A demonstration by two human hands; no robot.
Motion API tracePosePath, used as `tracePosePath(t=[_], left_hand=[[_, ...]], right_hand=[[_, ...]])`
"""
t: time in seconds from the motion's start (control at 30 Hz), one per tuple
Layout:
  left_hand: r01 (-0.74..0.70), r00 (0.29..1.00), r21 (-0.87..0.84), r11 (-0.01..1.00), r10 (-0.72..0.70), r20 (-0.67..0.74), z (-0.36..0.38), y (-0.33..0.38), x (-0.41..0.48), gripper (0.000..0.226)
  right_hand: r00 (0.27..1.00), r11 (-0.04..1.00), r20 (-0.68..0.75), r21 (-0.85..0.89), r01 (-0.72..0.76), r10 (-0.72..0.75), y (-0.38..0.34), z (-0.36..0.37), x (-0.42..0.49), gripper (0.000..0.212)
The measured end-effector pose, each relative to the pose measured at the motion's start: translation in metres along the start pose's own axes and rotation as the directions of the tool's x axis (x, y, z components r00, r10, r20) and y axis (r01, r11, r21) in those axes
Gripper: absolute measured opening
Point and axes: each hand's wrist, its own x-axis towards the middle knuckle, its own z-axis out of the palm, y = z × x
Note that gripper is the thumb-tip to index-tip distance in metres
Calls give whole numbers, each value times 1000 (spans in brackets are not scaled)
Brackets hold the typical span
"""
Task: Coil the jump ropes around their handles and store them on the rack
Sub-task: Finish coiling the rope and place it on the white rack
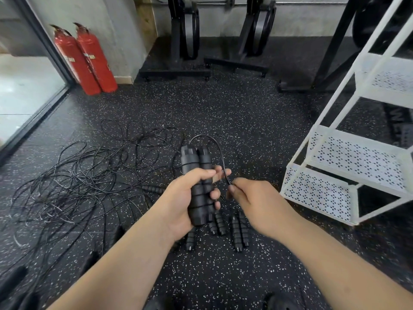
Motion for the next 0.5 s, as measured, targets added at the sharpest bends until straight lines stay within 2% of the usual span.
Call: tracePosePath(t=[0.13, 0.27, 0.37, 0.43, 0.5], left_hand=[[6, 999, 36, 999, -8, 36, -4, 0, 1, 48], [-53, 998, -58, 997, 51, -25, -11, 6, 4, 57], [-214, 965, -186, 959, 178, -193, -26, 28, 6, 56], [-338, 910, -266, 903, 240, -338, -39, 46, 4, 48], [-404, 873, -275, 873, 277, -402, -48, 55, 2, 38]], right_hand=[[1000, 999, -2, 44, 8, -8, -2, 1, 1, 34], [997, 998, 65, 52, 42, -45, -2, -7, 0, 35], [994, 999, 104, -7, 40, -39, 3, -24, 1, 30], [999, 998, 41, -51, 38, -36, 12, -35, 3, 27], [997, 998, -57, -53, 46, -49, 18, -42, 5, 28]])
